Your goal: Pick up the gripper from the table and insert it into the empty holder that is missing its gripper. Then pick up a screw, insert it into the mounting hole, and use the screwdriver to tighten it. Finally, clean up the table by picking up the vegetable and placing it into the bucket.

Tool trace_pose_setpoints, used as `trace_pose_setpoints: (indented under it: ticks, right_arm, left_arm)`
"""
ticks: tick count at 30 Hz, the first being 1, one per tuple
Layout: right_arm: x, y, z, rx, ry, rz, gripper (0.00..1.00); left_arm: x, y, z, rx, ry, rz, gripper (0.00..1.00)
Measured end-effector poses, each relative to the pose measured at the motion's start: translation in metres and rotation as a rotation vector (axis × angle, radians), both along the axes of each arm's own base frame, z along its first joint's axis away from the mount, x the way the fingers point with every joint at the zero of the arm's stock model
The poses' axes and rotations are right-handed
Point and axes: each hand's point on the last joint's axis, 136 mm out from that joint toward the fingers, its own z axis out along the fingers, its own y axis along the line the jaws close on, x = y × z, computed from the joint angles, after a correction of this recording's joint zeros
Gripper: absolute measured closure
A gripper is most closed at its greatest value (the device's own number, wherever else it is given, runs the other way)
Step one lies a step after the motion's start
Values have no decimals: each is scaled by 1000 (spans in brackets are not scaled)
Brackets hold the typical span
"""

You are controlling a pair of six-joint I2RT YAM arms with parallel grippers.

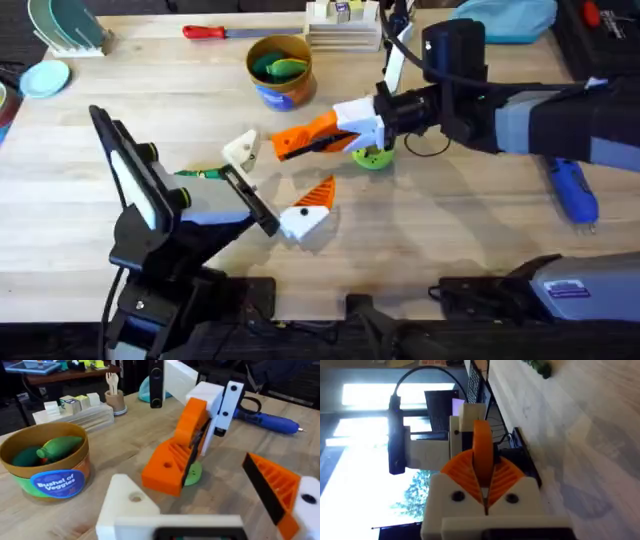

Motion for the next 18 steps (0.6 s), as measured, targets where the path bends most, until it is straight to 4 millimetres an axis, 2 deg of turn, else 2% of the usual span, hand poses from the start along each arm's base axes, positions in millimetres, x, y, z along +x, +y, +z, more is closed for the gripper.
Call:
trace_pose_setpoints:
  ticks: [9,18]
  right_arm:
    - [-20,16,9,37,-29,85,994]
    - [-16,17,7,24,-36,63,994]
  left_arm:
    - [0,0,0,0,0,-1,8]
    - [-4,-4,0,-2,1,-32,7]
